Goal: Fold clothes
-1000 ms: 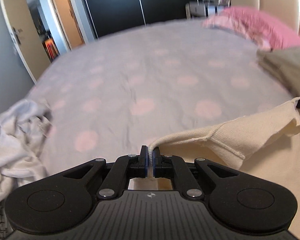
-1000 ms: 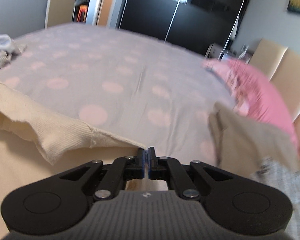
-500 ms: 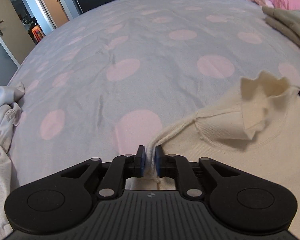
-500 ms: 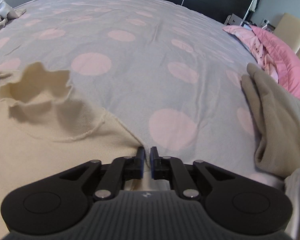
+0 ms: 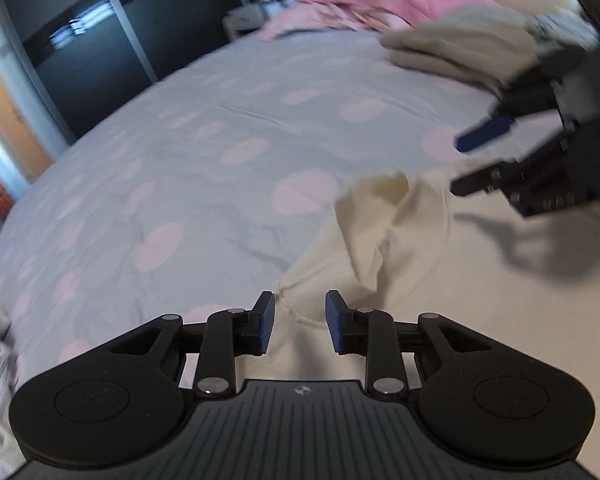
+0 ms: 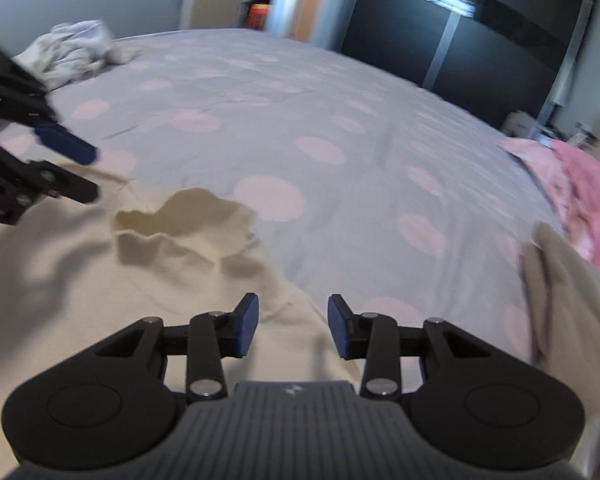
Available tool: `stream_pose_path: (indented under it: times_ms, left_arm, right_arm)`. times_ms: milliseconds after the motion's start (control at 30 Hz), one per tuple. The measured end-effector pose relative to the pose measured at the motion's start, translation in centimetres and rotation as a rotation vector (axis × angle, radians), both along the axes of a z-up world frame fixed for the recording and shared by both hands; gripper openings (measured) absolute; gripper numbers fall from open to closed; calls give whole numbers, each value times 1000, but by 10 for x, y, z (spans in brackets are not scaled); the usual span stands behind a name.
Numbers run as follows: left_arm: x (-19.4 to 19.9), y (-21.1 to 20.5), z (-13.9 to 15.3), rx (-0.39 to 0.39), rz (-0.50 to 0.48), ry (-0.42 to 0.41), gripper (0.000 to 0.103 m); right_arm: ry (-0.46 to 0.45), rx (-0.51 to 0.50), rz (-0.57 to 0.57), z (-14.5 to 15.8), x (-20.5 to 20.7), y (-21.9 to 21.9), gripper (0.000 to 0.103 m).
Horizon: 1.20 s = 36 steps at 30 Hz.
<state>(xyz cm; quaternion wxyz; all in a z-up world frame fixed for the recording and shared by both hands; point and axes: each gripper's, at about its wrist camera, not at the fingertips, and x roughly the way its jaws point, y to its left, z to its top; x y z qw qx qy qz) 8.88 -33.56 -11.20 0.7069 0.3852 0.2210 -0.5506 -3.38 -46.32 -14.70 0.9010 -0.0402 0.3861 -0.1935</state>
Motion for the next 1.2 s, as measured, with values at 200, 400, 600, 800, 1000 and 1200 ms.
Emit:
stream_pose_path:
  times_ms: [200, 400, 600, 800, 1000, 1200]
  left_arm:
    - [18, -8, -15, 27, -110, -46, 28]
    - [4, -19, -18, 54, -319, -89, 42]
    - [-9, -23, -33, 104, -412, -171, 42]
    - [-1, -19, -33, 140, -429, -220, 42]
    - [3, -21, -33, 147, -434, -272, 34]
    - [-12, -33, -53, 197, -489, -350, 11]
  right_arm:
    - [47, 16, 154, -6, 12, -19, 41]
    - [48, 37, 221, -9, 28, -27, 41]
    - [63, 26, 263, -15, 36, -20, 27]
    - [60, 37, 220, -11, 28, -23, 5]
    - [58, 55, 184, -11, 29, -22, 5]
    - [38, 69, 157, -7, 25, -21, 5]
